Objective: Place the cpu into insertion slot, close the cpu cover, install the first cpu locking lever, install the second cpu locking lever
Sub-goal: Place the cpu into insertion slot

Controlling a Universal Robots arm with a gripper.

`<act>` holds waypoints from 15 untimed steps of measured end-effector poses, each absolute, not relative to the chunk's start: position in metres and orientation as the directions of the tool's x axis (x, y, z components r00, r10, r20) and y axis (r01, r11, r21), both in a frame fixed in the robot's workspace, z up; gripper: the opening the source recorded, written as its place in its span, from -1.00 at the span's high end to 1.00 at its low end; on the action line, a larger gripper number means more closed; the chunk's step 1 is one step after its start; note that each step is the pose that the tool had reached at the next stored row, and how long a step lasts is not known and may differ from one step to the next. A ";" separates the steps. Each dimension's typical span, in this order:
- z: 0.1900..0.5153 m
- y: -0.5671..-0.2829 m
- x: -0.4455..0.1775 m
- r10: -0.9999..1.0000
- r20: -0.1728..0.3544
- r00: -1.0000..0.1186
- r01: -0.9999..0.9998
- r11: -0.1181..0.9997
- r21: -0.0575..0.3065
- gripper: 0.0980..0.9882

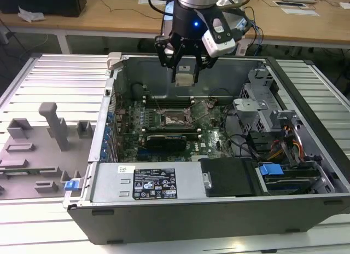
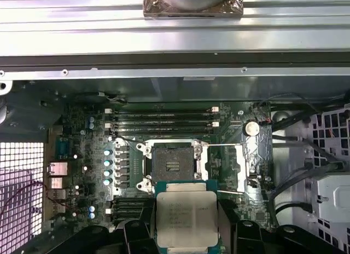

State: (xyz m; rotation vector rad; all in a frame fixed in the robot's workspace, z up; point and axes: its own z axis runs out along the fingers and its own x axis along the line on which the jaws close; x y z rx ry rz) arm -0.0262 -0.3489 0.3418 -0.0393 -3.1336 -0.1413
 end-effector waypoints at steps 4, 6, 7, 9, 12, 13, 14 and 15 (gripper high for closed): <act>0.334 -0.348 -0.027 0.025 0.005 -1.000 0.025 0.996 0.090 0.00; 0.327 -0.347 -0.027 0.025 0.005 -1.000 0.025 0.996 0.090 0.00; 0.323 -0.347 -0.027 0.025 0.005 -1.000 0.025 0.996 0.090 0.00; 0.319 -0.347 -0.027 0.025 0.005 -1.000 0.025 0.996 0.090 0.00; 0.308 -0.347 -0.027 0.025 0.005 -1.000 0.025 0.996 0.090 0.00; 0.304 -0.347 -0.027 0.025 0.005 -1.000 0.025 0.996 0.090 0.00; 0.303 -0.347 -0.027 0.025 0.005 -1.000 0.025 0.996 0.090 0.00; 0.301 -0.347 -0.027 0.025 0.005 -1.000 0.025 0.996 0.090 0.00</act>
